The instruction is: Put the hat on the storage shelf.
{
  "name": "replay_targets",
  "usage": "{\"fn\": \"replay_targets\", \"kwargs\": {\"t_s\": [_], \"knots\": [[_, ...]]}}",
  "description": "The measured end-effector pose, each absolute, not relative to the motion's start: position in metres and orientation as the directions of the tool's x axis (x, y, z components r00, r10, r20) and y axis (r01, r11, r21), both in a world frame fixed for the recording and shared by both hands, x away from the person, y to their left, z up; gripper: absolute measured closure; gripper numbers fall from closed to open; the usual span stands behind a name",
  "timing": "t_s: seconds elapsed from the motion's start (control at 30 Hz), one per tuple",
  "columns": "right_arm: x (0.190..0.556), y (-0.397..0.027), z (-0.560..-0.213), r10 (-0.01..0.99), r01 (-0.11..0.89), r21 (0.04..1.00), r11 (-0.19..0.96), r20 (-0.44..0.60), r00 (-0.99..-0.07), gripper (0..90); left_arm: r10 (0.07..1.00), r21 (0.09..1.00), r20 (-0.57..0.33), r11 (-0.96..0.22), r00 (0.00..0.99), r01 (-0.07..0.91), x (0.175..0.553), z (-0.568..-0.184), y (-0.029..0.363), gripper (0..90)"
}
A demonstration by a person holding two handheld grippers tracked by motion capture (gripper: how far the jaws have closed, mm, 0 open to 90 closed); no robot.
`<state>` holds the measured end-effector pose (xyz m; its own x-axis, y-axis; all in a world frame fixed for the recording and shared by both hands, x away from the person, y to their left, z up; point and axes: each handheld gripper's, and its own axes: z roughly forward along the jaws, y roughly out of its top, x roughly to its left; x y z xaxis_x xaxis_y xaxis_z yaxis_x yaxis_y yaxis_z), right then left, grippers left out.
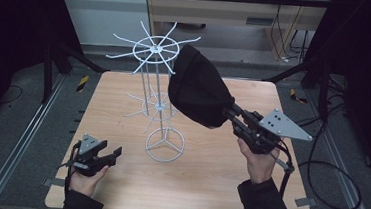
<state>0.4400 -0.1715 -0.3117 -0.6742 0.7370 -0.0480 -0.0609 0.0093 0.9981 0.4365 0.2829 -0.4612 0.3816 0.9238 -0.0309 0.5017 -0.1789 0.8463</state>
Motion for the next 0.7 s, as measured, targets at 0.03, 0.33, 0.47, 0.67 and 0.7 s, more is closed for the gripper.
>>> {"fn": "replay_targets", "kwargs": {"t_s": [0.03,0.33,0.47,0.67,0.7], "knots": [[0.441,-0.171,-0.314,0.735,-0.053,0.998,0.017,-0.048,-0.677,74.4,0.924,0.846,-0.031,-0.179,0.382,0.502,0.437,-0.461,0.283,36.5],[0.436,-0.195,-0.341,0.761,0.011,1.000,0.024,-0.010,-0.649,45.8,0.924,0.846,-0.033,-0.177,0.381,0.503,0.437,-0.461,0.284,35.3],[0.438,-0.208,-0.359,0.786,0.048,0.998,0.026,0.009,-0.619,38.1,0.924,0.847,-0.034,-0.175,0.380,0.503,0.437,-0.462,0.284,33.8],[0.449,-0.227,-0.410,0.850,0.192,0.975,0.107,0.011,-0.527,25.0,0.925,0.850,-0.033,-0.173,0.377,0.498,0.439,-0.465,0.286,27.7],[0.449,-0.227,-0.410,0.850,0.192,0.975,0.107,0.011,-0.527,25.0,0.925,0.850,-0.033,-0.173,0.377,0.498,0.439,-0.465,0.286,26.8]]}}
